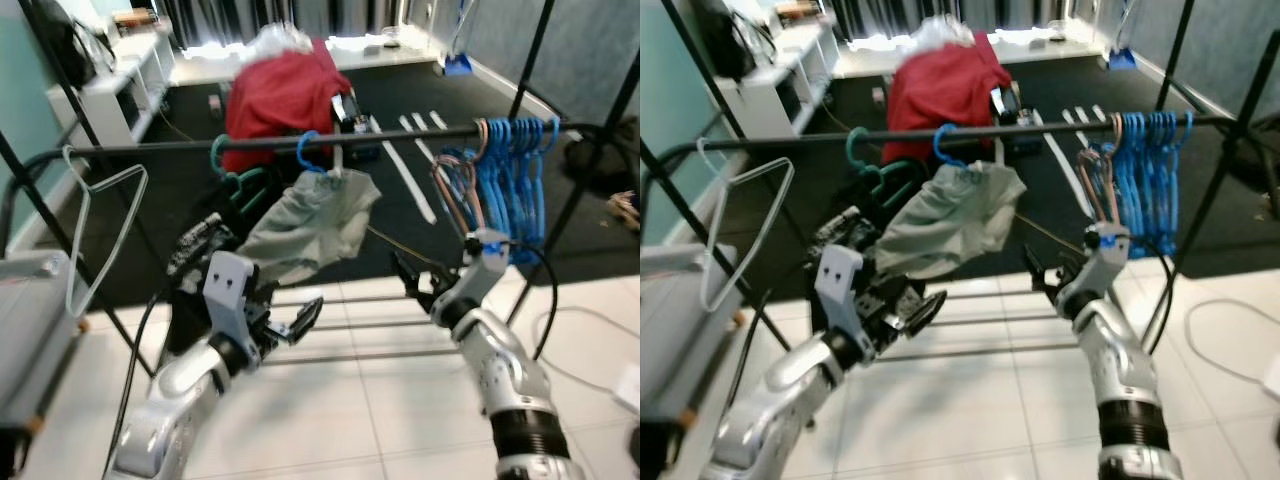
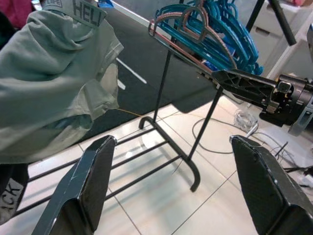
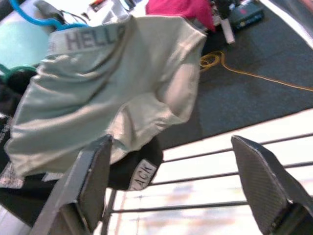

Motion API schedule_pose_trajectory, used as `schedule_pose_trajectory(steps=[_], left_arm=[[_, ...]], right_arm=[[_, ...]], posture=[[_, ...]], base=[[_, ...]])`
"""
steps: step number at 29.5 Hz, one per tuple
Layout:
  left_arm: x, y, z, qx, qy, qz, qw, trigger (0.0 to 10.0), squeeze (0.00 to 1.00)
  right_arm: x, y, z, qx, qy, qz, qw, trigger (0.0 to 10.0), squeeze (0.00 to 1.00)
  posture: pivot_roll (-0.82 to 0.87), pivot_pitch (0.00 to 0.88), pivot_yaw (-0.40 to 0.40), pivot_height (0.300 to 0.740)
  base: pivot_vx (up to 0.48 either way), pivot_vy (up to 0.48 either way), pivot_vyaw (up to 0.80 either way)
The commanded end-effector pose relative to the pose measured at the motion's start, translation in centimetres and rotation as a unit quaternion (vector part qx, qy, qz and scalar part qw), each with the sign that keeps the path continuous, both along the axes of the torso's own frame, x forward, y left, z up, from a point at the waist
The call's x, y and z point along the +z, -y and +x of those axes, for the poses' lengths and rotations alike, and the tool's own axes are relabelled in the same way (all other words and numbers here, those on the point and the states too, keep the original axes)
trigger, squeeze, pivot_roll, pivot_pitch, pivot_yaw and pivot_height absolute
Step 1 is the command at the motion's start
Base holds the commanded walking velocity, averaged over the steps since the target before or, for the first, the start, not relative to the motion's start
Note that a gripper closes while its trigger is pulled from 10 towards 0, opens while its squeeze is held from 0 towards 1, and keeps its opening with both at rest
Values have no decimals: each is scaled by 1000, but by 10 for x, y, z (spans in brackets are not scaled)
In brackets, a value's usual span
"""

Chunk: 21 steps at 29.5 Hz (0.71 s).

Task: Hang hanger

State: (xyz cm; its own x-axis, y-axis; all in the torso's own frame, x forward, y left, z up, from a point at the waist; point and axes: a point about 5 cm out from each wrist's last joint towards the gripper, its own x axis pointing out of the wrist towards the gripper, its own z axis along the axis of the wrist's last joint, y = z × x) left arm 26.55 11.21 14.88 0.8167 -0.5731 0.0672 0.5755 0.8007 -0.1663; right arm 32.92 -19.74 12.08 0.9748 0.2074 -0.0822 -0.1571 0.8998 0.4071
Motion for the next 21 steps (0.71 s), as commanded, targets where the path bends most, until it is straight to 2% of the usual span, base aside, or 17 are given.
schedule_pose_trajectory(steps=[1,6,11,13,16,17,21], left_arm=[[-2,-5,7,15,-3,1,1000,10000,0],[-3,-11,15,34,-5,-8,999,10000,0],[-4,-14,19,52,-8,-20,998,10000,0],[-3,-21,26,89,-5,-33,995,10000,0],[-3,-26,30,112,-1,-33,993,10000,0],[-2,-33,39,146,6,-31,989,10000,0],[-2,-37,47,159,10,-33,987,10000,0]], right_arm=[[1,-7,0,14,2,-6,1000,10000,0],[1,-11,0,21,4,-18,1000,10000,0],[0,-12,1,23,3,-20,1000,10000,0],[0,-13,2,26,1,-24,999,10000,0],[1,-13,2,29,1,-27,999,10000,0],[1,-14,3,32,1,-31,999,10000,0],[2,-14,3,33,1,-32,999,10000,0]], posture=[[-145,52,10,740],[-146,47,12,740],[-141,44,4,740],[-142,43,0,740],[-141,42,-2,740],[-141,45,-4,740],[-142,52,-3,740]], base=[[0,-439,0],[0,-416,0],[0,0,0],[0,0,0],[0,0,0],[0,0,0],[0,0,0]])
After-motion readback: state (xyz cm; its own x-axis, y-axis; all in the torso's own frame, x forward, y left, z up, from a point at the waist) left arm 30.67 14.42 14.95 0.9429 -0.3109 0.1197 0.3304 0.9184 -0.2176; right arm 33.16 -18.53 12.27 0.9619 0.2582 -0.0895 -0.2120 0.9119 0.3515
